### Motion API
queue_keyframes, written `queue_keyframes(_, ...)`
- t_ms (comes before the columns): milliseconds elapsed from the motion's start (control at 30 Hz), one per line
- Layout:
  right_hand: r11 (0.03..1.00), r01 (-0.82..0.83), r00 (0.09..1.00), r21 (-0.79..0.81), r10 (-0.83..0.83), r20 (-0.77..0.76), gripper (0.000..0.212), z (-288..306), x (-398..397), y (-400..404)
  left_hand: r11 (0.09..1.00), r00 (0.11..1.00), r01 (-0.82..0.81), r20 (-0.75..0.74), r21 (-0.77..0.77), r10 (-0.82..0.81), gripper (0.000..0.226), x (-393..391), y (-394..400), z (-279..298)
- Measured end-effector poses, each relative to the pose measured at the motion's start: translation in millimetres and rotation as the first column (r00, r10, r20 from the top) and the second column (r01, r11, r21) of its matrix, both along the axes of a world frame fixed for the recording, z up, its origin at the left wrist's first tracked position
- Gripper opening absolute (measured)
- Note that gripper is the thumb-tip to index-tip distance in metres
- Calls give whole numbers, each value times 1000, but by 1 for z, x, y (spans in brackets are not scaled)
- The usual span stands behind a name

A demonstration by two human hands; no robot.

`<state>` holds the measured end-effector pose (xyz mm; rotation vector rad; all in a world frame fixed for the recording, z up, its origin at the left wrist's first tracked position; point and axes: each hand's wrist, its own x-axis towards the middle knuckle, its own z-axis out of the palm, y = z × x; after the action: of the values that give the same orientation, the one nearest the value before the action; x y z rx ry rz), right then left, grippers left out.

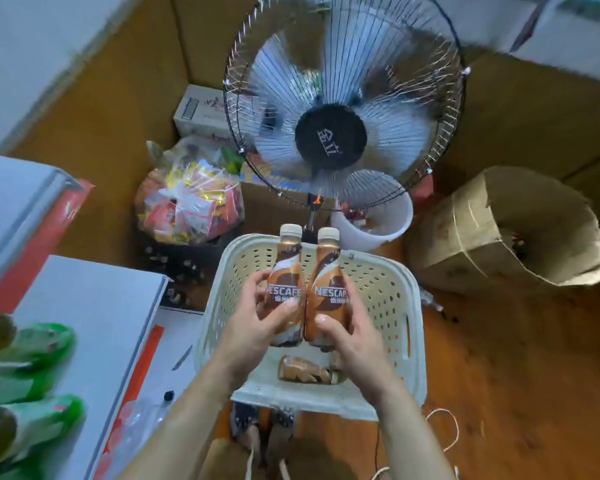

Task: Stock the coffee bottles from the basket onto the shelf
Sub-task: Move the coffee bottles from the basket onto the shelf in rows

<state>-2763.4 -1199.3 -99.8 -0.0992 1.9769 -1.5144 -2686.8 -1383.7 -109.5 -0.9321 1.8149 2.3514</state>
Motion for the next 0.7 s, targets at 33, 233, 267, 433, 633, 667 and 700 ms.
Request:
queue_keyframes(33,1000,-6,1000,-7,6,-22,82,7,2,0,1000,1000,-11,-24,-6,11,66,2,1,7)
queue_keyframes(233,993,-108,981,-53,97,-169,84,49,11,-10,986,984,-100,-162,-132,79,66,15,5,48)
queue_keyframes(267,990,-132,974,-53,120,-193,84,55,13,-14,981,980,-119,-176,-150,92,66,18,5,54)
queue_keyframes(433,971,-231,937,-66,204,-285,87,77,18,-29,951,960,-235,-202,-201,195,63,34,0,77)
queue_keyframes(633,920,-378,889,-107,329,-318,78,87,24,-35,890,907,-408,-201,-204,370,63,65,16,102)
queue_keyframes(667,906,-404,882,-125,350,-316,75,90,26,-35,880,896,-432,-205,-199,394,62,72,19,105)
queue_keyframes(700,889,-436,871,-142,377,-315,73,92,28,-36,869,883,-457,-210,-190,419,63,79,22,108)
